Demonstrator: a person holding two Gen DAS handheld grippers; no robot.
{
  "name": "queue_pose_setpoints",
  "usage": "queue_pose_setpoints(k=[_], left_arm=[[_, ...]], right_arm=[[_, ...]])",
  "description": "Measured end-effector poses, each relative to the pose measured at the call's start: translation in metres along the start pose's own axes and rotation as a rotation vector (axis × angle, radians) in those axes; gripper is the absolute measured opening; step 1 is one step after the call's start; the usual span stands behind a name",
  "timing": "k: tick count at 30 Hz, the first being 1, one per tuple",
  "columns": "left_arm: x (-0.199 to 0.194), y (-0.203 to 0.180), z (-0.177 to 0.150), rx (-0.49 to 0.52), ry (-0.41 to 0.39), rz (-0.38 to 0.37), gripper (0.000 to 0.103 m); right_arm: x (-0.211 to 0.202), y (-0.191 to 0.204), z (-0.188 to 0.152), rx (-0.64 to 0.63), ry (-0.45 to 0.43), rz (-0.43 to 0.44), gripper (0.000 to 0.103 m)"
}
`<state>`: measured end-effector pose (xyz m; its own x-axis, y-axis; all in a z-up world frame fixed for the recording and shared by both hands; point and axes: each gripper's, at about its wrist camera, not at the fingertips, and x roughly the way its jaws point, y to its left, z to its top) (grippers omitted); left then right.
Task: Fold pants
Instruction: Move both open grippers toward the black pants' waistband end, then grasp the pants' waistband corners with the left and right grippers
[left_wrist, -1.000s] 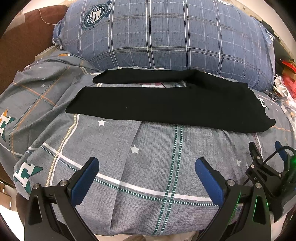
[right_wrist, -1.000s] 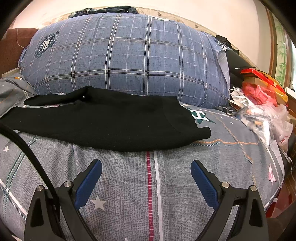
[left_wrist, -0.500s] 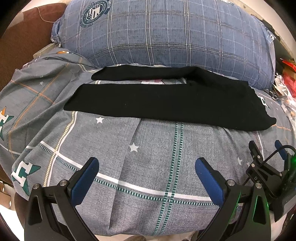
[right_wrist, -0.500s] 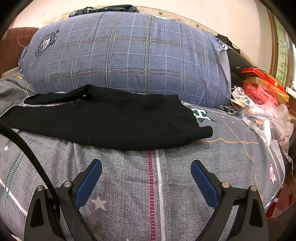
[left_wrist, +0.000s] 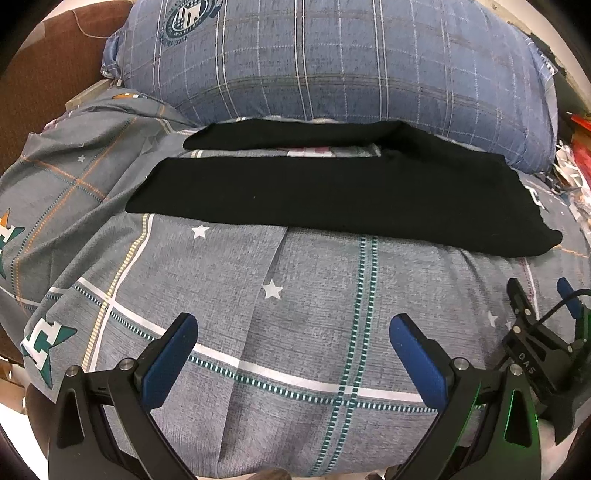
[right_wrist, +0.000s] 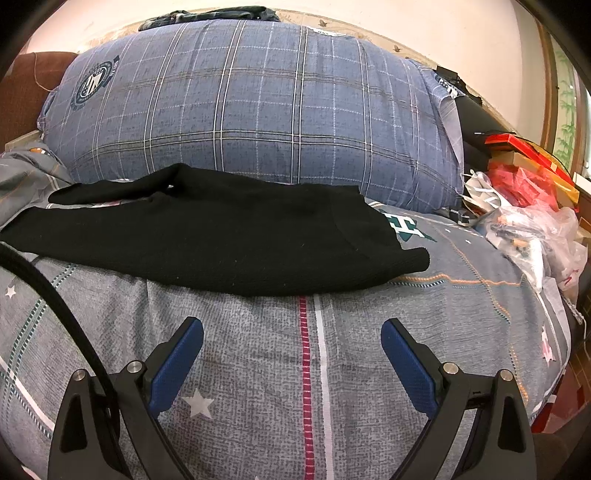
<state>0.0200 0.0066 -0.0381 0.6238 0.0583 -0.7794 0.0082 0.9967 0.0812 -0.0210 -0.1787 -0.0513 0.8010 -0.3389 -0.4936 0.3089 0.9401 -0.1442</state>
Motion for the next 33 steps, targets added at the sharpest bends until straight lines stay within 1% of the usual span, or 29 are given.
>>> queue_pose_setpoints(k=[2,5,9,11,13,18,21,23,25,26,27,28,29,30,31,32,33], left_arm=[[0.005,0.001,0.001,0.001,0.023,0.008,0.103],[0.016,0.004,0.002,-0.008,0.033,0.018,0.103],[0.037,0.009,0.005,-0.012,0.059,0.053,0.103],[0.048,0.013,0.004,-0.01,0.109,0.059,0.103],[0.05,0.019,0.004,-0.039,0.101,0.017,0.103],[0.054,0.024,0.004,-0.05,0.127,-0.027,0.103],[0.057,0.025,0.005,-0.058,0.14,-0.052,0.103],[0.057,0.024,0.006,-0.048,0.167,-0.054,0.103],[0.059,0.024,0.011,-0.038,0.208,-0.074,0.103],[0.058,0.027,0.013,-0.048,0.221,-0.09,0.099],[0.055,0.032,0.016,-0.063,0.22,-0.104,0.083],[0.051,0.037,0.021,-0.076,0.22,-0.129,0.073],[0.048,0.042,0.028,-0.088,0.225,-0.172,0.058],[0.044,0.048,0.036,-0.106,0.226,-0.22,0.055],[0.039,0.056,0.045,-0.122,0.212,-0.255,0.055],[0.036,0.063,0.056,-0.125,0.192,-0.262,0.056],[0.032,0.071,0.071,-0.111,0.161,-0.251,0.056]], right_arm=[[0.001,-0.001,0.0,0.005,0.003,0.006,0.099],[0.001,-0.001,0.0,0.005,0.005,0.011,0.099],[0.001,-0.002,-0.001,0.006,0.012,0.018,0.099],[0.003,-0.002,-0.001,0.01,0.021,0.022,0.099],[0.005,-0.003,-0.001,0.014,0.028,0.024,0.099],[0.009,-0.002,-0.001,0.013,0.041,0.025,0.099],[0.01,-0.002,0.001,0.009,0.032,0.015,0.099],[0.009,-0.002,0.003,0.008,0.019,0.004,0.099],[0.009,-0.005,0.005,0.018,0.017,0.008,0.099],[0.01,-0.007,0.007,0.024,0.019,0.016,0.099],[0.01,-0.01,0.009,0.032,0.029,0.039,0.099],[0.011,-0.013,0.011,0.043,0.044,0.078,0.099],[0.012,-0.018,0.015,0.063,0.061,0.128,0.098],[0.011,-0.022,0.02,0.079,0.071,0.16,0.098],[0.01,-0.026,0.026,0.085,0.075,0.178,0.098],[0.009,-0.033,0.036,0.083,0.079,0.201,0.098],[0.009,-0.037,0.042,0.079,0.08,0.215,0.098]])
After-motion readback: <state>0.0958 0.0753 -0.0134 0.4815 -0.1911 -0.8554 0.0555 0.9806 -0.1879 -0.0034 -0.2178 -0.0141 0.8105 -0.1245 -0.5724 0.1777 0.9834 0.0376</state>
